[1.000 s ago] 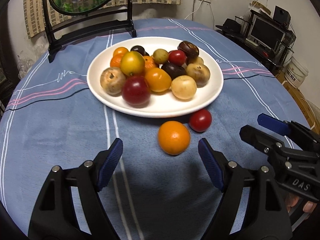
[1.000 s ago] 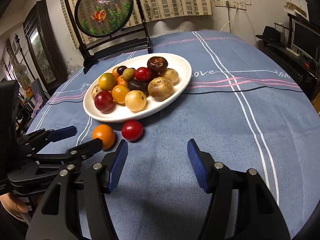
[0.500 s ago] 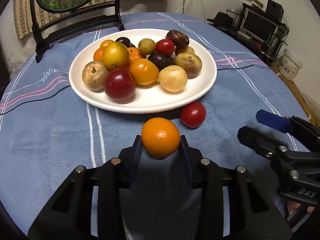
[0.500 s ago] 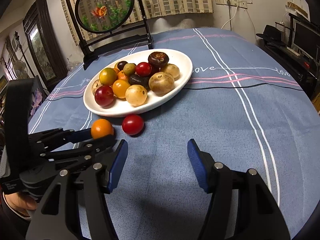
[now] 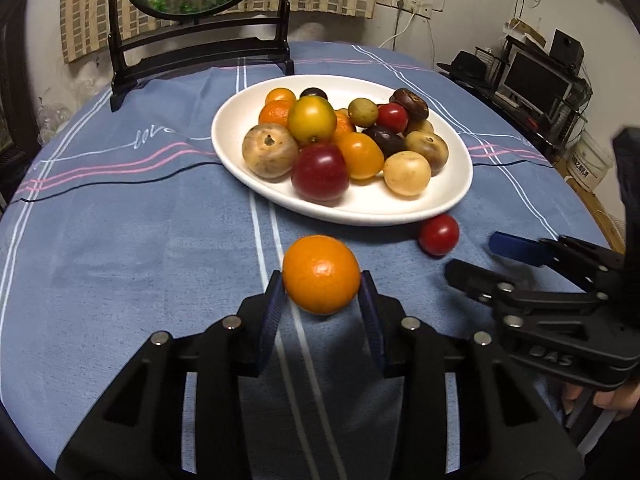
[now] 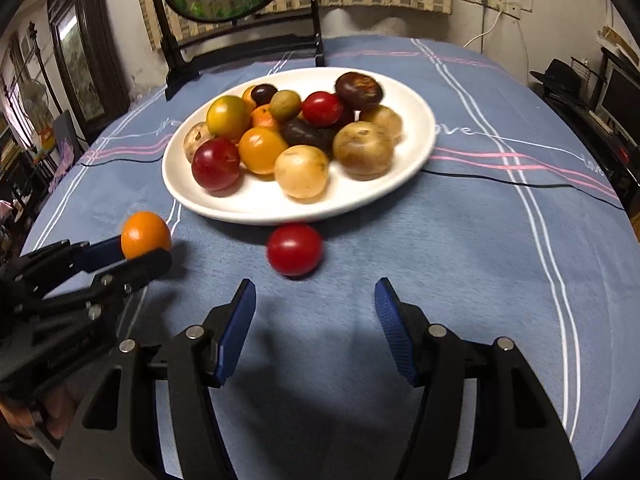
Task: Organize fruits
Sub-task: 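Grasp the last orange with the left tool while the right tool grasps the red tomato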
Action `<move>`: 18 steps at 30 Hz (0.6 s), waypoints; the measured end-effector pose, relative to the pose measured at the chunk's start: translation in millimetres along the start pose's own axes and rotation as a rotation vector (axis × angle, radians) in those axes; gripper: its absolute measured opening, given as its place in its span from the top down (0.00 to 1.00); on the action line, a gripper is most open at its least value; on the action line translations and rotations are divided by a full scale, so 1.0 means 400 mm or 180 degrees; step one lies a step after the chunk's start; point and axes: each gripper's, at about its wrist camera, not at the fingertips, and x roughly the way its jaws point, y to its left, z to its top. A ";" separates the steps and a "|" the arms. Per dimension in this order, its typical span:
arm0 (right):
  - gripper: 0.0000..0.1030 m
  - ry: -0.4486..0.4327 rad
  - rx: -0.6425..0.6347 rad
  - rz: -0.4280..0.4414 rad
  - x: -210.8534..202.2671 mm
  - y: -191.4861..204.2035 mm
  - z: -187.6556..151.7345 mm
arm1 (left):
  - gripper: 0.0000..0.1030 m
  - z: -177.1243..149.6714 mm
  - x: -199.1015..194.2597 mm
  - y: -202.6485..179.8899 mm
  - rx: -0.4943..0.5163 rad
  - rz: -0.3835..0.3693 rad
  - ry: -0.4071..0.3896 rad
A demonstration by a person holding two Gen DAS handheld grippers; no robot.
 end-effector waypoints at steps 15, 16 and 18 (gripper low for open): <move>0.68 0.0033 -0.0095 -0.0143 0.067 0.034 0.042 | 0.63 -0.012 0.018 0.005 -0.0048 -0.0203 0.0114; 0.68 0.0022 -0.0044 -0.0092 0.059 0.026 0.039 | 0.63 -0.012 0.017 0.005 -0.0054 -0.0202 0.0112; 0.68 -0.0017 0.0049 -0.0030 0.041 0.012 0.032 | 0.63 -0.011 0.017 0.007 -0.0060 -0.0211 0.0109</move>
